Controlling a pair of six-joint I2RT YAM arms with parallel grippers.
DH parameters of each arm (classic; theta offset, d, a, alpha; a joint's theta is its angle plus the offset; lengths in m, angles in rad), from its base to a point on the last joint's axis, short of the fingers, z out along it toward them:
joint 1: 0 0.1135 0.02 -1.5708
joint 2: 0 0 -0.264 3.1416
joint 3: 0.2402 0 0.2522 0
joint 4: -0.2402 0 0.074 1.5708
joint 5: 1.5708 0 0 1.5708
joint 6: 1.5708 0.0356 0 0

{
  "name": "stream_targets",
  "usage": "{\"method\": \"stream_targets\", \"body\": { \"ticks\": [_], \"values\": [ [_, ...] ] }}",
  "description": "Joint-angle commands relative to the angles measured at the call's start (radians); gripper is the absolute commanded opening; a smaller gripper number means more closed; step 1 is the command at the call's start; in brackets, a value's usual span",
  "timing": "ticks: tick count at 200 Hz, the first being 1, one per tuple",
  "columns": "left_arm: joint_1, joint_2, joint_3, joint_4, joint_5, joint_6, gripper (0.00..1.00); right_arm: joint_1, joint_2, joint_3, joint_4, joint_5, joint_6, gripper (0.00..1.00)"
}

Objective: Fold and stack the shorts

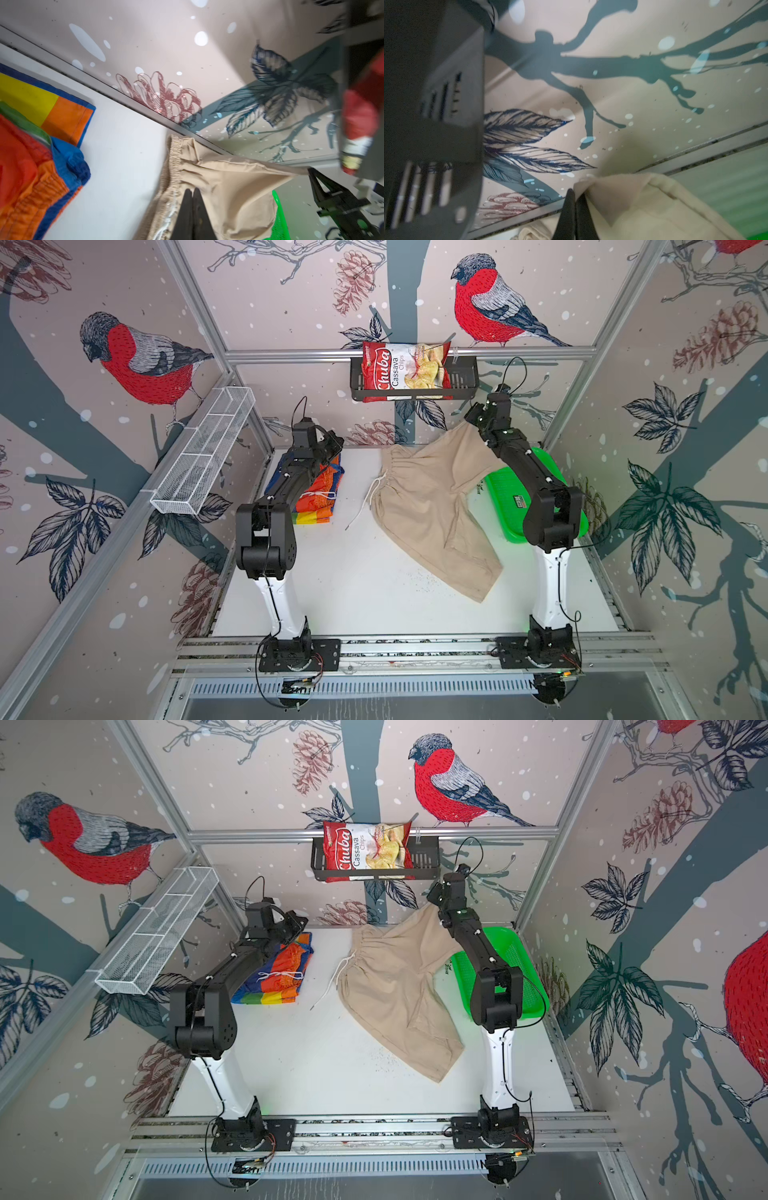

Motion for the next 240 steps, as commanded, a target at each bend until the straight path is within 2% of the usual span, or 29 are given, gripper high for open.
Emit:
{"method": "stream_targets", "body": {
  "ticks": [1,6,38,44,59,96,127,141,167,196,220,240],
  "values": [
    [-0.009,0.038,0.014,-0.002,0.001,0.024,0.0,0.009,0.014,0.001,0.007,-0.027,-0.012,0.0],
    [-0.016,0.048,0.015,-0.003,0.003,0.028,0.01,0.01,0.017,0.0,0.011,-0.027,-0.012,0.0],
    [-0.117,0.131,0.1,-0.096,0.005,0.142,0.48,0.02,0.011,0.006,0.013,-0.028,-0.021,0.0],
    [-0.142,0.156,0.138,-0.132,-0.005,0.173,0.54,0.023,0.007,0.006,0.009,-0.026,-0.026,0.0],
    [-0.207,0.227,0.246,-0.259,-0.059,0.262,0.62,0.034,-0.004,0.004,-0.005,-0.005,-0.041,0.0],
    [-0.314,0.385,0.444,-0.446,-0.258,0.404,0.7,0.037,-0.044,-0.045,-0.002,-0.002,-0.031,0.0],
    [-0.347,0.516,0.612,-0.558,-0.385,0.455,0.71,0.037,-0.078,-0.108,0.022,-0.016,-0.01,0.0],
    [-0.349,0.555,0.65,-0.578,-0.405,0.457,0.68,0.037,-0.095,-0.136,0.03,-0.028,-0.001,0.0],
    [-0.349,0.586,0.646,-0.585,-0.448,0.45,0.68,0.038,-0.123,-0.171,0.024,-0.047,0.014,0.0],
    [-0.343,0.599,0.605,-0.607,-0.445,0.441,0.66,0.05,-0.159,-0.198,0.029,-0.06,0.014,0.0],
    [-0.333,0.596,0.564,-0.645,-0.462,0.419,0.54,0.073,-0.186,-0.202,0.015,-0.057,-0.002,0.0],
    [-0.32,0.562,0.485,-0.667,-0.524,0.387,0.42,0.101,-0.223,-0.225,0.011,-0.05,-0.008,0.0]
  ]
}}
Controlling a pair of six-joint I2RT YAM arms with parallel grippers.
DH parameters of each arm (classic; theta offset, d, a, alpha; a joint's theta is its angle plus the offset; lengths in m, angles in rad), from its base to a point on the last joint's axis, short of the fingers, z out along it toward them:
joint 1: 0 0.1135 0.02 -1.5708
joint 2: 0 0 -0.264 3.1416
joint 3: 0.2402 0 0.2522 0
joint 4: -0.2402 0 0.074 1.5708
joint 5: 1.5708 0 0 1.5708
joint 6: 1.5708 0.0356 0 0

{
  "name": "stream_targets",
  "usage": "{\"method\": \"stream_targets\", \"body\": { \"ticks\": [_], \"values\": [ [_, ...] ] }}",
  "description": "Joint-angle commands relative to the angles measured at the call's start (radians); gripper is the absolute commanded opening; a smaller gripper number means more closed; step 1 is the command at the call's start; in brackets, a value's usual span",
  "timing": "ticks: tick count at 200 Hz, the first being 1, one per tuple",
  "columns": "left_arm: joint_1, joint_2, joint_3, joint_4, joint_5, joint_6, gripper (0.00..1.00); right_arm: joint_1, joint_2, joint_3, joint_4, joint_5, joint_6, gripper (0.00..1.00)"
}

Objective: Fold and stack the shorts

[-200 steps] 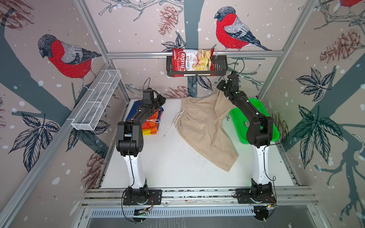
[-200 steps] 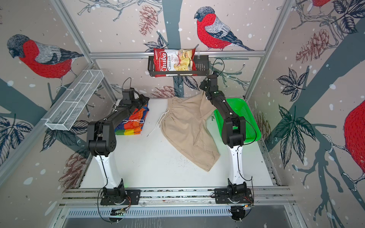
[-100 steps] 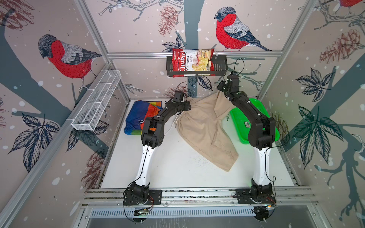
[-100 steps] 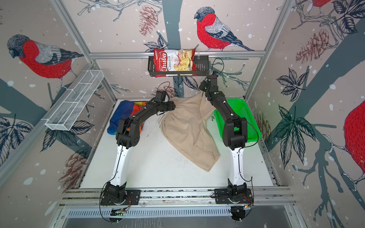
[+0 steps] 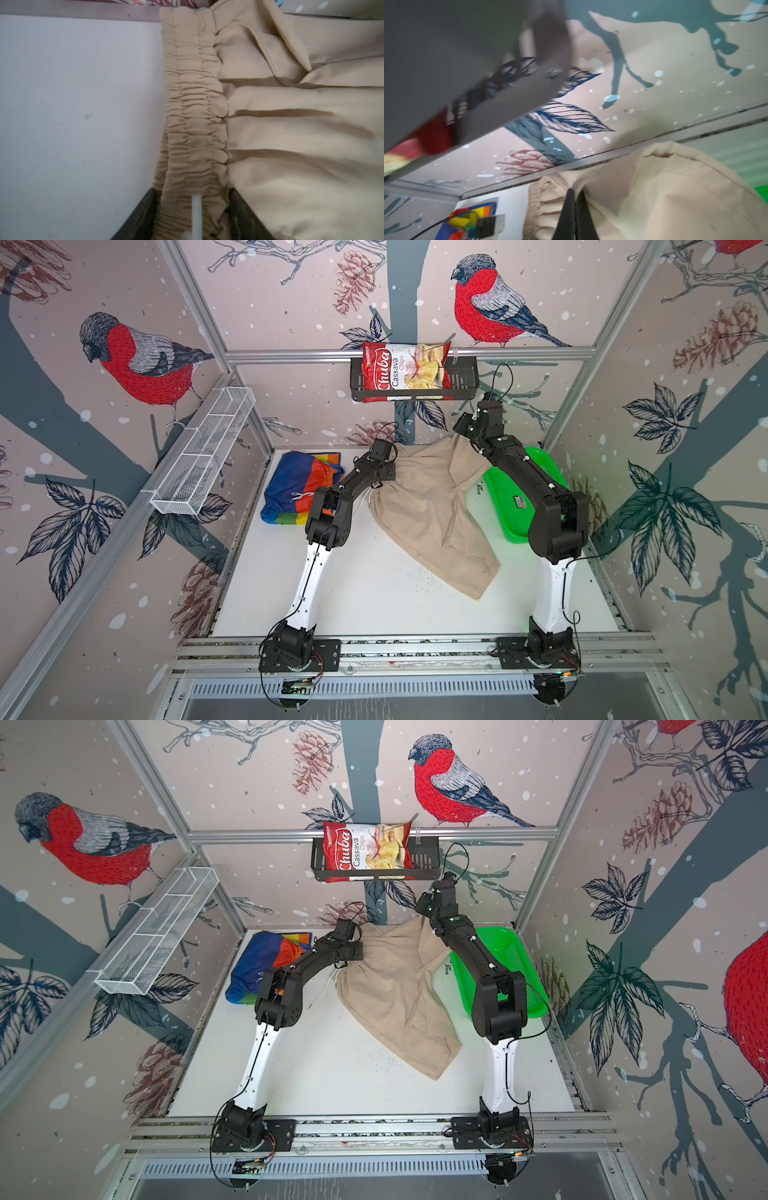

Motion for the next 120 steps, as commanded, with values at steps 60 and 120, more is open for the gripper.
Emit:
{"method": "stream_targets", "body": {
  "ticks": [60,120],
  "values": [
    [0.106,-0.252,-0.536,-0.021,-0.1,-0.149,0.3,0.105,-0.111,-0.118,0.045,0.043,-0.021,0.0],
    [0.096,-0.384,-0.718,0.018,-0.099,-0.175,0.3,0.017,0.075,0.054,0.012,0.066,-0.026,0.11]
  ]
}}
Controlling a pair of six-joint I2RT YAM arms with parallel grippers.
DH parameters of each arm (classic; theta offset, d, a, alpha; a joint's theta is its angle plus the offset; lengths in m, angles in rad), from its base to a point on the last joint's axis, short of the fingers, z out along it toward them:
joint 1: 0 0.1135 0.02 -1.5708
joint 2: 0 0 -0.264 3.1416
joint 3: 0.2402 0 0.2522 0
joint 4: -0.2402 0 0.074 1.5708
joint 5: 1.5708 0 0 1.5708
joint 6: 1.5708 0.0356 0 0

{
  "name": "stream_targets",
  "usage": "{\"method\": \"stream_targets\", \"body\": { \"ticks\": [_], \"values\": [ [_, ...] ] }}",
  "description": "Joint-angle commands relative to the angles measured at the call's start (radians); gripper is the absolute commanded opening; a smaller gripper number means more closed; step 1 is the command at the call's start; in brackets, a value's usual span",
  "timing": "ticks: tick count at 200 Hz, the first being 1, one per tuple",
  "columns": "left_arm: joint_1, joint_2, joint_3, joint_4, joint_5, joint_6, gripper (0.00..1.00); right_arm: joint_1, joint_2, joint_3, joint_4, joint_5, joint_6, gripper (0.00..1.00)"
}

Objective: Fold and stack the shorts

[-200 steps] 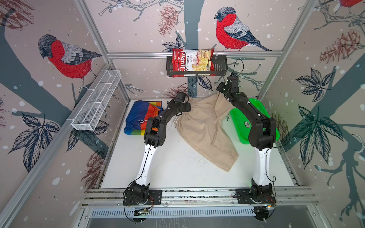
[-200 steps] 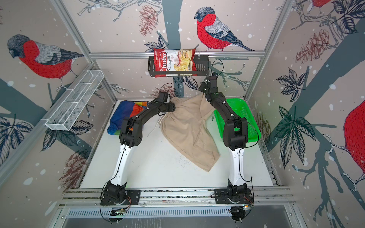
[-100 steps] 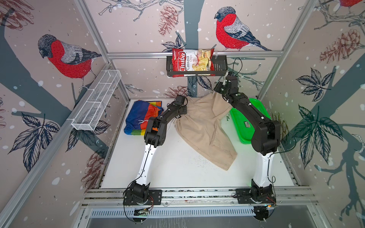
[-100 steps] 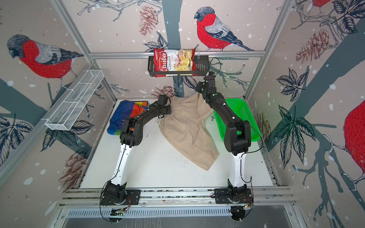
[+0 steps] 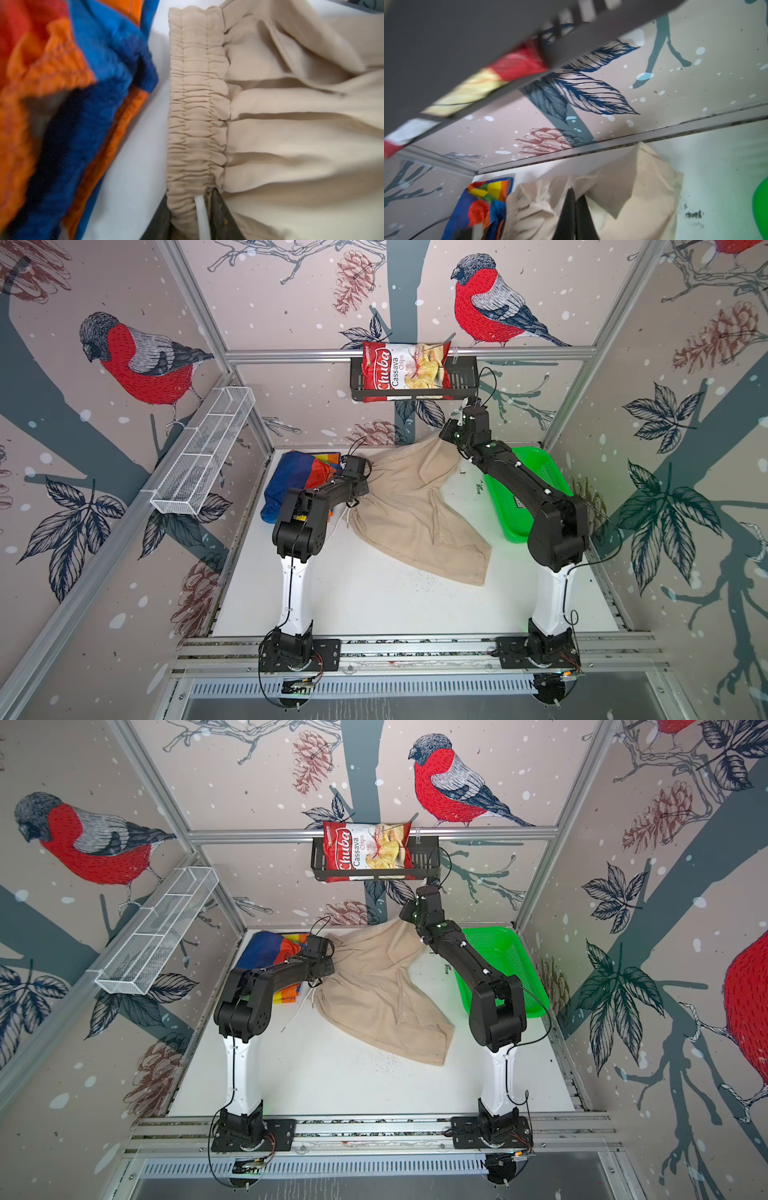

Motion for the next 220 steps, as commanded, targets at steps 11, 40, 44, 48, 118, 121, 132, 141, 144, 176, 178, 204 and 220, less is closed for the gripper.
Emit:
{"method": "stream_targets", "body": {
  "ticks": [11,40,44,48,118,121,132,141,144,176,178,204,220],
  "values": [
    [-0.001,-0.025,-0.055,-0.225,0.038,-0.032,0.3,-0.061,0.106,0.156,-0.009,-0.001,-0.024,0.37],
    [0.0,-0.061,-0.076,-0.243,0.021,-0.046,0.3,-0.069,0.114,0.268,-0.101,-0.024,-0.064,0.58],
    [0.0,-0.065,-0.081,-0.244,0.022,-0.047,0.3,-0.065,0.101,0.262,-0.114,-0.018,-0.073,0.58],
    [-0.001,-0.069,-0.085,-0.244,0.023,-0.051,0.3,-0.06,0.086,0.249,-0.125,-0.007,-0.084,0.58],
    [-0.051,-0.167,-0.177,-0.223,0.039,-0.078,0.37,0.021,-0.258,-0.45,-0.001,0.136,-0.118,0.52],
    [-0.053,-0.168,-0.18,-0.222,0.038,-0.079,0.37,0.018,-0.248,-0.448,-0.016,0.134,-0.116,0.51],
    [-0.062,-0.173,-0.193,-0.215,0.045,-0.081,0.37,0.007,-0.201,-0.417,-0.076,0.133,-0.105,0.51],
    [-0.067,-0.178,-0.205,-0.208,0.047,-0.084,0.37,0.0,-0.152,-0.383,-0.107,0.126,-0.109,0.49],
    [-0.068,-0.179,-0.21,-0.205,0.048,-0.084,0.37,-0.001,-0.134,-0.371,-0.114,0.122,-0.111,0.48],
    [-0.072,-0.186,-0.235,-0.195,0.051,-0.086,0.37,-0.004,0.058,-0.217,-0.159,0.102,-0.127,0.41],
    [-0.072,-0.186,-0.236,-0.196,0.051,-0.087,0.37,-0.004,0.069,-0.206,-0.162,0.101,-0.128,0.4],
    [-0.073,-0.178,-0.228,-0.2,0.042,-0.078,0.37,-0.016,0.209,-0.07,-0.201,0.082,-0.121,0.3],
    [-0.072,-0.17,-0.217,-0.202,0.04,-0.078,0.37,-0.024,0.264,-0.014,-0.223,0.084,-0.118,0.28]
  ]
}}
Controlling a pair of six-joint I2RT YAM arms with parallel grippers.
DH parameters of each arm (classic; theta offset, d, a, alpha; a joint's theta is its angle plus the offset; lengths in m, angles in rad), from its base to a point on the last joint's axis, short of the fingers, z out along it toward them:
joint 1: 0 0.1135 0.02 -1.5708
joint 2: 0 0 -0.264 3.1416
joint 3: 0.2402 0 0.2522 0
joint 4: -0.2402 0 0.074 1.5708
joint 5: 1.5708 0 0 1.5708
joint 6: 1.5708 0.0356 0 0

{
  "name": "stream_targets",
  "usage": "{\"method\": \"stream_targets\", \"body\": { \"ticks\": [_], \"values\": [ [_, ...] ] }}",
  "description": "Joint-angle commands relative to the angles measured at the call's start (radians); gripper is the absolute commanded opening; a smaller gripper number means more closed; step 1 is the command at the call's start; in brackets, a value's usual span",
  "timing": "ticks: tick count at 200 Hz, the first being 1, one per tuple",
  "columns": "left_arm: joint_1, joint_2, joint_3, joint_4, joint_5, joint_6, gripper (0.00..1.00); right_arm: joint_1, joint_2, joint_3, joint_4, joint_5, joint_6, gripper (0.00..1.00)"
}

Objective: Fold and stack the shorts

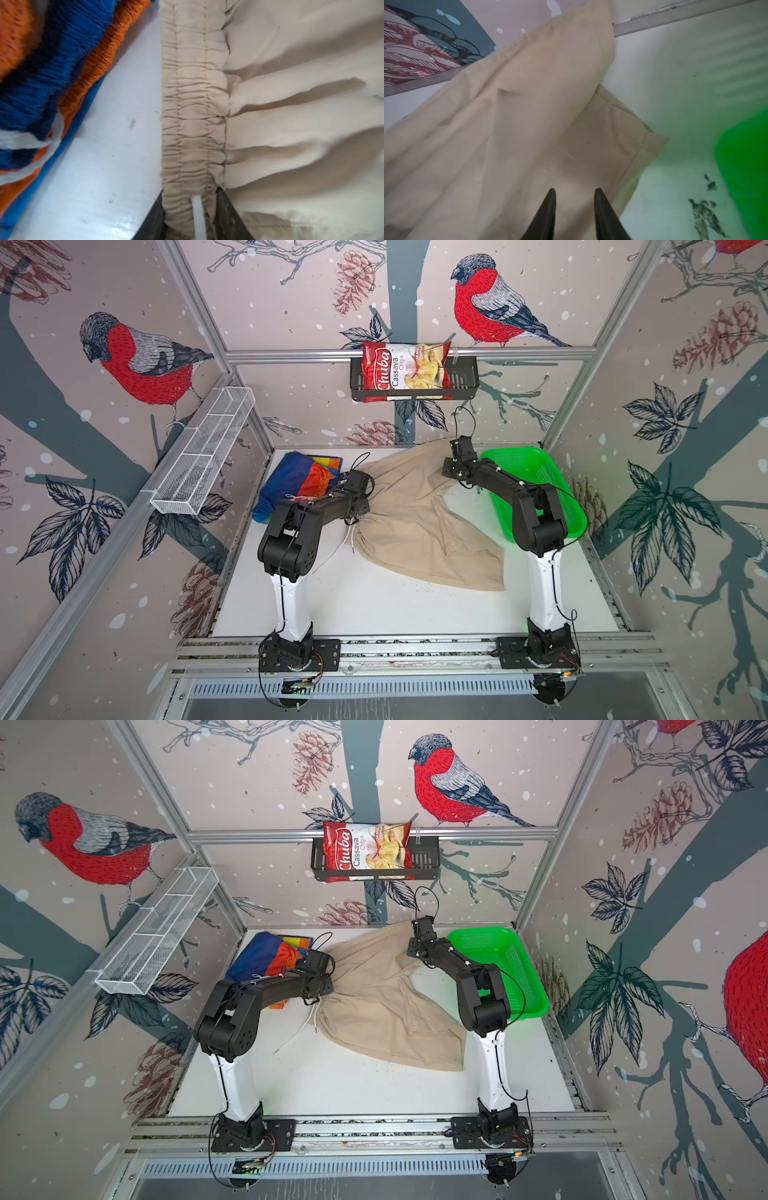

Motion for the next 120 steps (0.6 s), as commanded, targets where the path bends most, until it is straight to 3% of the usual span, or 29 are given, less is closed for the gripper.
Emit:
{"method": "stream_targets", "body": {
  "ticks": [1,30,75,120],
  "values": [
    [-0.004,0.024,0.004,-0.111,0.048,-0.001,0.37,-0.012,0.062,0.068,-0.048,-0.005,-0.002,0.28],
    [-0.002,0.04,0.023,-0.111,0.053,-0.002,0.37,-0.046,0.068,0.018,-0.051,0.005,0.023,0.24],
    [-0.001,0.041,0.039,-0.114,0.05,0.0,0.37,-0.107,-0.047,-0.23,0.047,0.004,0.042,0.22],
    [0.003,0.042,0.024,-0.108,0.051,-0.002,0.37,-0.145,-0.135,-0.323,0.061,-0.006,0.035,0.2]
  ]
}}
